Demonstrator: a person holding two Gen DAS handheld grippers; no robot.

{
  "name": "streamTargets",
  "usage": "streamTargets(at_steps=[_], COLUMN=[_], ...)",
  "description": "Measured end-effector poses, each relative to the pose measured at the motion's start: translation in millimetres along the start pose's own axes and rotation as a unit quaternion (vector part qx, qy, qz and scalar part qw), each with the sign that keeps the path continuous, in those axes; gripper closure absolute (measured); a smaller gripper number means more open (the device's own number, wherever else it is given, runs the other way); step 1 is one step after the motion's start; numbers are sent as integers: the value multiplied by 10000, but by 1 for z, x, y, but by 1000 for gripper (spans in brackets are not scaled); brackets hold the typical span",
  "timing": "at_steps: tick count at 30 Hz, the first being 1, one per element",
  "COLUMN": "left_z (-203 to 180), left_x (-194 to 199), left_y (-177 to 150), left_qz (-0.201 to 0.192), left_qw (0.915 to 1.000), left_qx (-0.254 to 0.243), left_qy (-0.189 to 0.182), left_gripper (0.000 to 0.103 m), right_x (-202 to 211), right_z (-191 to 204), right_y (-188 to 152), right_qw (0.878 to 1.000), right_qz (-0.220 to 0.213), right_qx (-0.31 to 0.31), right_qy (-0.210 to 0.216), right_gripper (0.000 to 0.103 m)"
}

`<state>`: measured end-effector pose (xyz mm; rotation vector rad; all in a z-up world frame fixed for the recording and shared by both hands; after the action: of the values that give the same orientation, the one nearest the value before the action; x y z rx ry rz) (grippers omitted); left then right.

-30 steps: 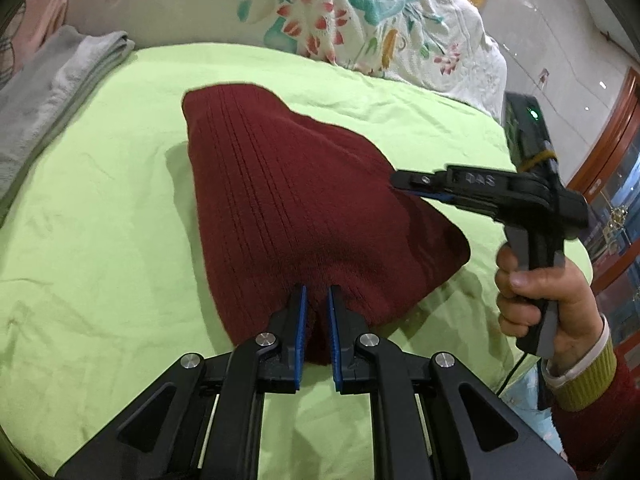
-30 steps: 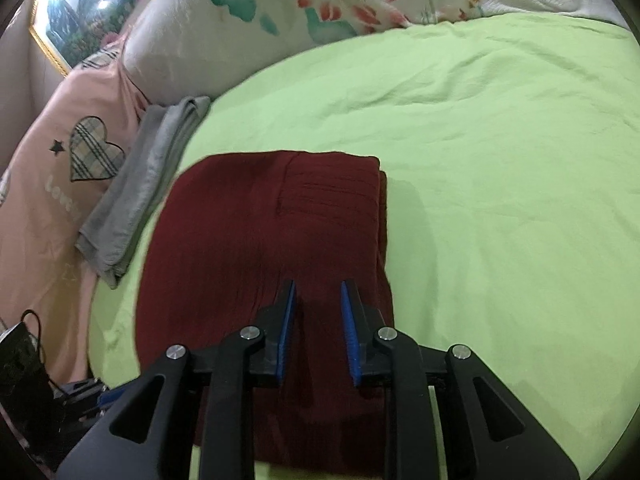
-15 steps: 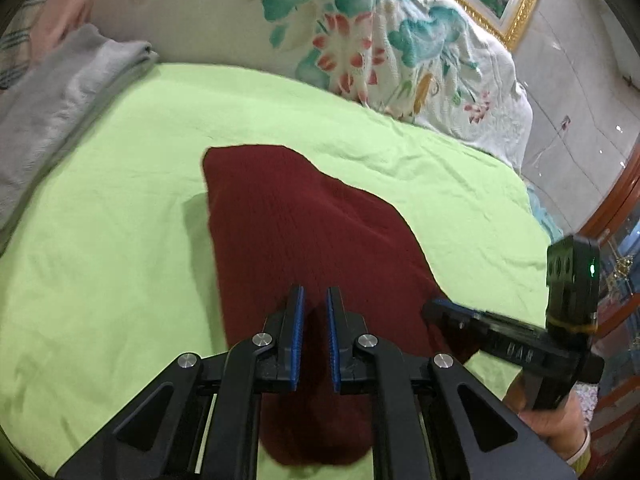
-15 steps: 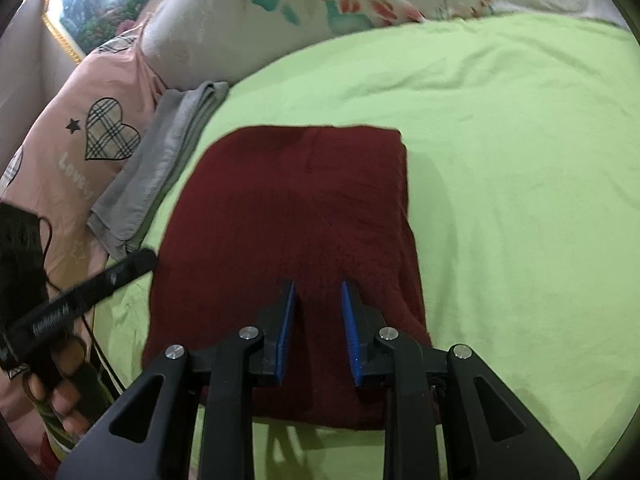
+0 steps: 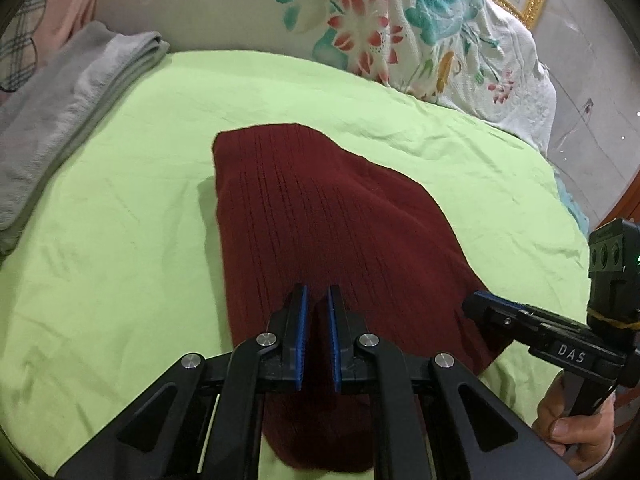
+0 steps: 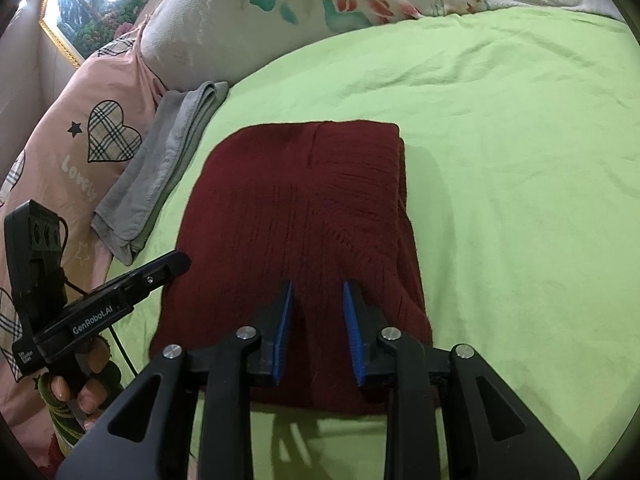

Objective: Fold large clothes
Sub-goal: 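Pinch the sweater edge with the left gripper and square the bundle, then open both grippers and lift them off the folded red sweater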

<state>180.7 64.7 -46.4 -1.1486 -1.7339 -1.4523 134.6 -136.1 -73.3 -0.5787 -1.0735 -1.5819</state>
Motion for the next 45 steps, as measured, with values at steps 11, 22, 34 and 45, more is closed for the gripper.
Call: streamTargets(at_steps=[11, 22, 34, 45], left_z=[-15, -19, -4, 26], left_x=[17, 29, 37, 21], left_y=[-35, -51, -74, -102], left_qz=[13, -113, -133, 241], left_qw=[9986, 9951, 9960, 9973], left_qx=[17, -131, -17, 252], left_qy=[532, 971, 887, 651], left_gripper=[67, 59, 37, 32], right_x=[24, 38, 33, 39], right_z=[8, 11, 11, 4], right_y=[-22, -46, -77, -75], right_qw=[9998, 9995, 9993, 9990], right_qz=[-133, -176, 38, -110], right_qx=[102, 249, 311, 318], right_qy=[47, -53, -206, -305], right_gripper=[67, 60, 49, 42])
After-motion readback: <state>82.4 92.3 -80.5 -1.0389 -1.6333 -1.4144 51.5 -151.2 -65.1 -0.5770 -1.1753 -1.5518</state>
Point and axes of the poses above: each gripper's, at about its wrist camera, not at the fingertips, and x roughly against the way its jaws point, z to its left, y to its top, the point moved 1 cm from there along -x, roughly the way its jaws point, and after that the axes turned 13 degrees about z, right-handed, at the moved point
